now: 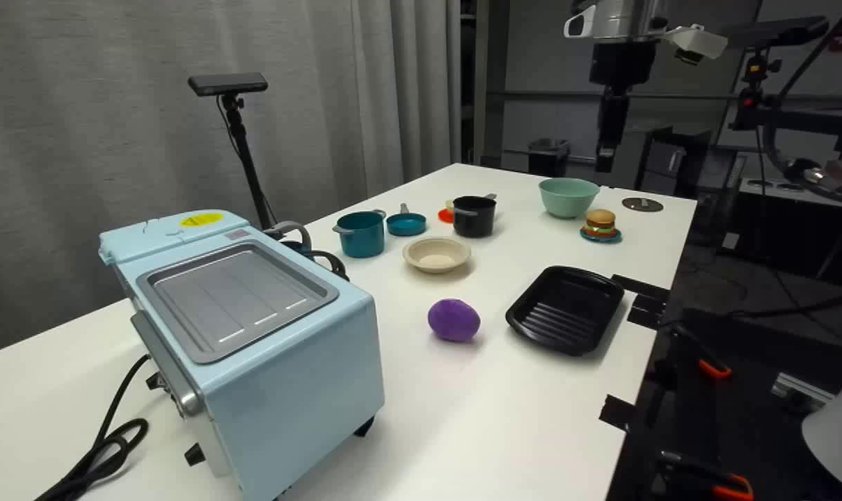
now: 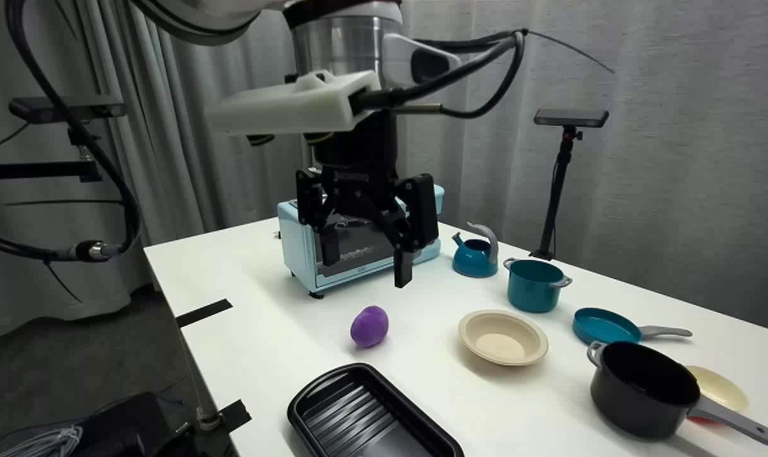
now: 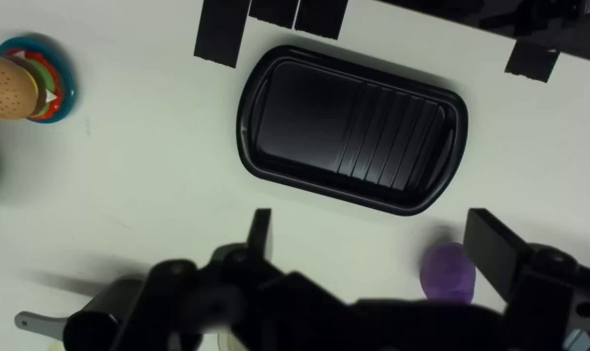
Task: Pick the purple object and put it in the bowl
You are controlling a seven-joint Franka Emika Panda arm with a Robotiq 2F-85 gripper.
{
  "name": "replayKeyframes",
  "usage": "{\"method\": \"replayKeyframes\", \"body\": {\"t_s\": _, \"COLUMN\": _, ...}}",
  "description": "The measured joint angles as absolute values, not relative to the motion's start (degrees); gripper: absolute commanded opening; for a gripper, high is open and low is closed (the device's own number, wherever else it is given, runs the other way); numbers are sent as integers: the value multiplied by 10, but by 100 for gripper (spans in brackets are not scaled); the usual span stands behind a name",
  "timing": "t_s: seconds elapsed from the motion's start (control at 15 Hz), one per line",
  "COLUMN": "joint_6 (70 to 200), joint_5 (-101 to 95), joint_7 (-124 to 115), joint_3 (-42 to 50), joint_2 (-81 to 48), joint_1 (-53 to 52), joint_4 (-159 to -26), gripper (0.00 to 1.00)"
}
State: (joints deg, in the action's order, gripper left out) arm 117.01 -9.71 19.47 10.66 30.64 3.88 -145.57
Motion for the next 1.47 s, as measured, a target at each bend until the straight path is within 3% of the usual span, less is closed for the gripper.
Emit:
{"method": "replayKeyframes", "body": {"t_s": 1.0, "joint_6": 1170, "joint_5": -95, "joint_7": 195, "joint_3": 106, "joint_2": 302, "joint_1": 38, "joint_4": -1456, "gripper": 100}}
{"method": "replayKeyframes", "body": {"t_s": 1.47, "joint_6": 1185, "joint_5": -39, "joint_7": 202, "joint_3": 101, "joint_2": 223, "joint_1": 6, "joint_4": -1430, "gripper": 100}}
